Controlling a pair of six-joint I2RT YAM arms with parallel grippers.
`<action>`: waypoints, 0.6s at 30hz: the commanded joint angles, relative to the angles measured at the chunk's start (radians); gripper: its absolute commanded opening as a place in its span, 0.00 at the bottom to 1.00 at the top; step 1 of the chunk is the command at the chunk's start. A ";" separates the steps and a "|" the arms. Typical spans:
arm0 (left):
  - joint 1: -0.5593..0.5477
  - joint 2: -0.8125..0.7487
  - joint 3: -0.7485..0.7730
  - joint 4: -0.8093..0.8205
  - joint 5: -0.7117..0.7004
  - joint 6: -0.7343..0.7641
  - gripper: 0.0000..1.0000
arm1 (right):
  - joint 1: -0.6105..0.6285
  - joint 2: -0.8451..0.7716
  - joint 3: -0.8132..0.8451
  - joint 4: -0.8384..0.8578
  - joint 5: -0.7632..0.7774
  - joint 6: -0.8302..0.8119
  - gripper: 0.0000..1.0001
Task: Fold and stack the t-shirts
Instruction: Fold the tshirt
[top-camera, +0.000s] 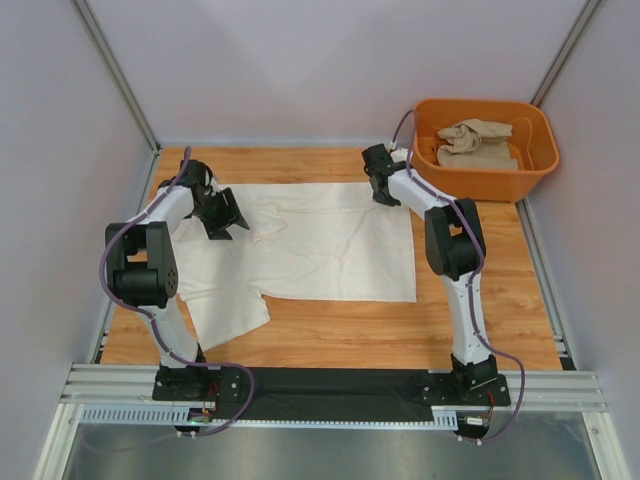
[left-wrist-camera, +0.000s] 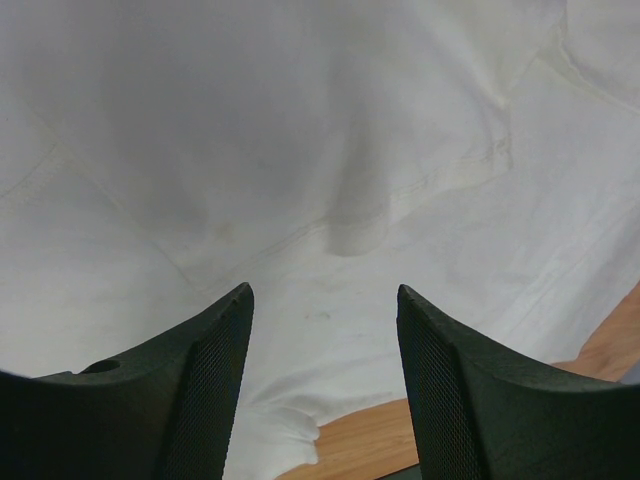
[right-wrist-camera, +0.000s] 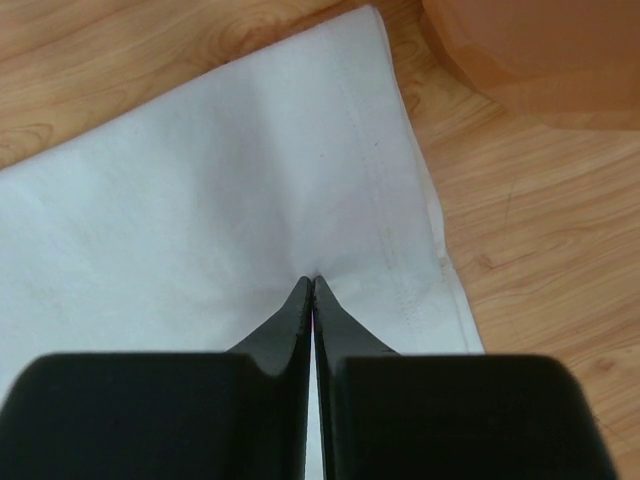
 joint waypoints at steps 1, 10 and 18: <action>0.004 0.001 0.016 -0.001 0.017 0.026 0.67 | 0.011 -0.092 0.025 -0.054 0.036 -0.032 0.00; 0.003 0.007 0.016 0.004 0.030 0.029 0.67 | 0.012 -0.119 0.024 -0.128 0.010 -0.058 0.00; 0.006 0.016 0.027 -0.018 0.035 0.047 0.67 | 0.012 -0.108 -0.024 -0.164 -0.022 -0.019 0.00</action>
